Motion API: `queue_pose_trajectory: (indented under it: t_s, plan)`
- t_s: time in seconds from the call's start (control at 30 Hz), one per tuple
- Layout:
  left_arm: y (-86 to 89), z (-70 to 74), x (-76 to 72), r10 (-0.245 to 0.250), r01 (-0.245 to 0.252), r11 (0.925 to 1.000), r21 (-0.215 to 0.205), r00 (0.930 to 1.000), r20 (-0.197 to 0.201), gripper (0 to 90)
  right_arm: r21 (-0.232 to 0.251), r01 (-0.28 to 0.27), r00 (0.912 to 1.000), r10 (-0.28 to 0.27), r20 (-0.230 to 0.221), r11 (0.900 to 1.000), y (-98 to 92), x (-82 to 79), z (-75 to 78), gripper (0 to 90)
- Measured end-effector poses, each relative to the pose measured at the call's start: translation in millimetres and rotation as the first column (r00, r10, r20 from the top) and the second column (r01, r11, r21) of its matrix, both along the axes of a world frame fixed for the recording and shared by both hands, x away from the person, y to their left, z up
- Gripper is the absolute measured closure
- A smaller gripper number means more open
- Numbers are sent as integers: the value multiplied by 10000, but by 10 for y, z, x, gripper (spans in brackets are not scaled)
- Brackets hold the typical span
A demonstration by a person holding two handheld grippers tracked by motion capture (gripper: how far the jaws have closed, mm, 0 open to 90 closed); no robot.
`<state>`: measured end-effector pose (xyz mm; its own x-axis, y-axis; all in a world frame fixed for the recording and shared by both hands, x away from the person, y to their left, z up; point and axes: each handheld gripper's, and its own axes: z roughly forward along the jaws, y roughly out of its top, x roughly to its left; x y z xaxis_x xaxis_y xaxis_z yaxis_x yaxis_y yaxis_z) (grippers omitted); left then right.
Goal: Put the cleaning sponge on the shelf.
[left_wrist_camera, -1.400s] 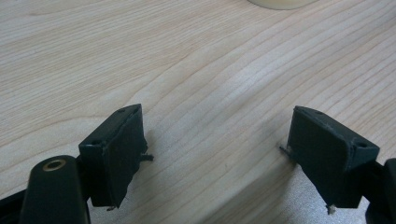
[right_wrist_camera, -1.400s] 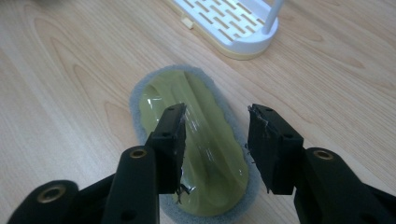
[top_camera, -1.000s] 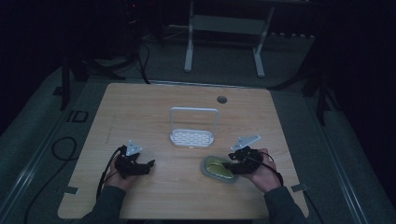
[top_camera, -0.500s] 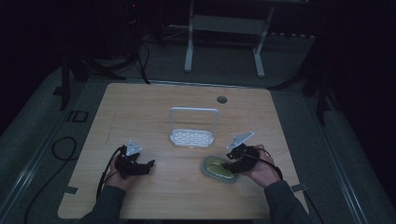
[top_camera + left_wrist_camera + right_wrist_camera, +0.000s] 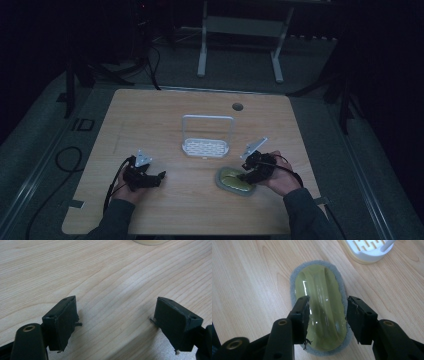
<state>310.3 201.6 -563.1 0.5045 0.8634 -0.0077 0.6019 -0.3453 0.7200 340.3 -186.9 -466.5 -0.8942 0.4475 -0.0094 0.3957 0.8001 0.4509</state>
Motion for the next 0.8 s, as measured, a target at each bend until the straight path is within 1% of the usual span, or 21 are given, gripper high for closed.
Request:
queue_pose_trajectory:
  t_s: [0.2, 0.33, 0.43, 0.63, 0.8]
  plan:
    - [0, 1, 0, -2, 2, 10000, 4, 10000, -5, 192, -256, -283, 9995, 280, -135, 9993, 30, 20, 6, 533]
    - [1, 0, 0, -9, 9, 10000, 9, 10000, 0, 192, -342, -377, 9991, 371, -194, 9987, 52, 45, 15, 539]
    - [0, 0, 0, -3, 3, 10000, 6, 10000, -3, 192, -519, -454, 9988, 442, -222, 9976, 77, 60, 15, 542]
    - [1, 0, 0, -8, 8, 10000, 6, 10000, -1, 192, -729, -619, 9978, 600, -289, 9954, 122, 85, 35, 543]
    - [0, 0, 0, -3, 3, 10000, 5, 10000, -2, 192, -923, -762, 9964, 723, -448, 9928, 145, 105, 37, 546]
